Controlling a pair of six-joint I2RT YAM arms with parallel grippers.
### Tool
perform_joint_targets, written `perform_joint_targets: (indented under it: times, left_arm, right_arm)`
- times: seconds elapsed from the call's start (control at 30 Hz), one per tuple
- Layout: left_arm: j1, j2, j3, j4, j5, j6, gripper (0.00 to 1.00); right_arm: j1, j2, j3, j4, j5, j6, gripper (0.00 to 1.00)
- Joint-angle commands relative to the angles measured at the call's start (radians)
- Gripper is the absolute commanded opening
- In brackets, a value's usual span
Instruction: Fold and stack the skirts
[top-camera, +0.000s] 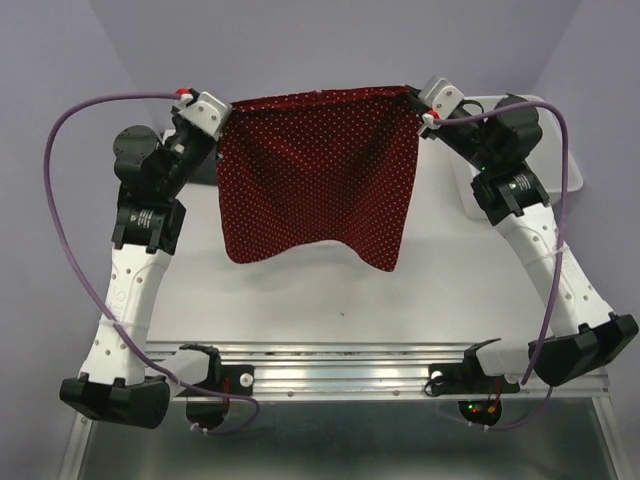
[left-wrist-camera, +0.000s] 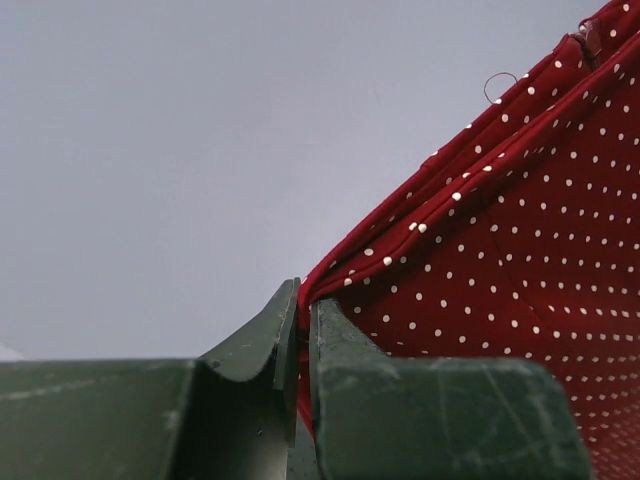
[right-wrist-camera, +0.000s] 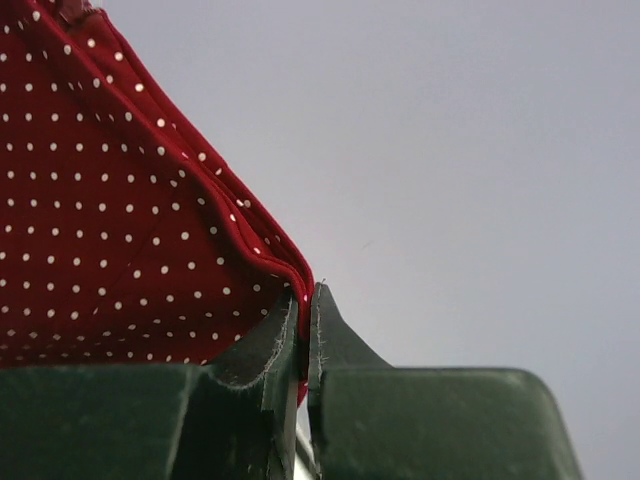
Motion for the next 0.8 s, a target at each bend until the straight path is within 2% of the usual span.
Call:
perform_joint_targets:
  times: [0.0, 0.13, 0.3, 0.47, 0.5, 0.6, 0.7, 0.77]
  left_arm:
    - [0.004, 0.035, -0.058, 0.048, -0.006, -0.011, 0.00]
    - [0.004, 0.147, -0.047, 0.069, 0.013, -0.022, 0.00]
    - [0.004, 0.340, 0.099, 0.108, 0.047, -0.045, 0.00]
    - [0.019, 0.567, 0.344, 0.120, 0.054, -0.048, 0.00]
    - [0.025, 0.596, 0.443, 0.105, 0.068, -0.045, 0.00]
    - [0.043, 0.692, 0.590, 0.071, 0.129, -0.055, 0.00]
    - [0.056, 0.696, 0.589, 0.088, 0.178, -0.045, 0.00]
    - [0.059, 0.672, 0.503, 0.114, 0.232, -0.003, 0.00]
  right_arm:
    - [-0.005, 0.038, -0.042, -0.022, 0.049, -0.013, 0.01]
    - [-0.028, 0.130, -0.042, -0.020, 0.046, -0.030, 0.01]
    - [-0.119, 0.322, 0.096, 0.030, 0.020, 0.021, 0.01]
    - [-0.173, 0.566, 0.421, 0.027, -0.015, 0.059, 0.01]
    - [-0.183, 0.591, 0.464, 0.027, -0.023, 0.062, 0.01]
    - [-0.192, 0.652, 0.623, 0.027, -0.040, 0.058, 0.01]
    - [-0.192, 0.651, 0.624, 0.027, -0.064, 0.035, 0.01]
    - [-0.192, 0.622, 0.532, 0.038, -0.078, 0.007, 0.01]
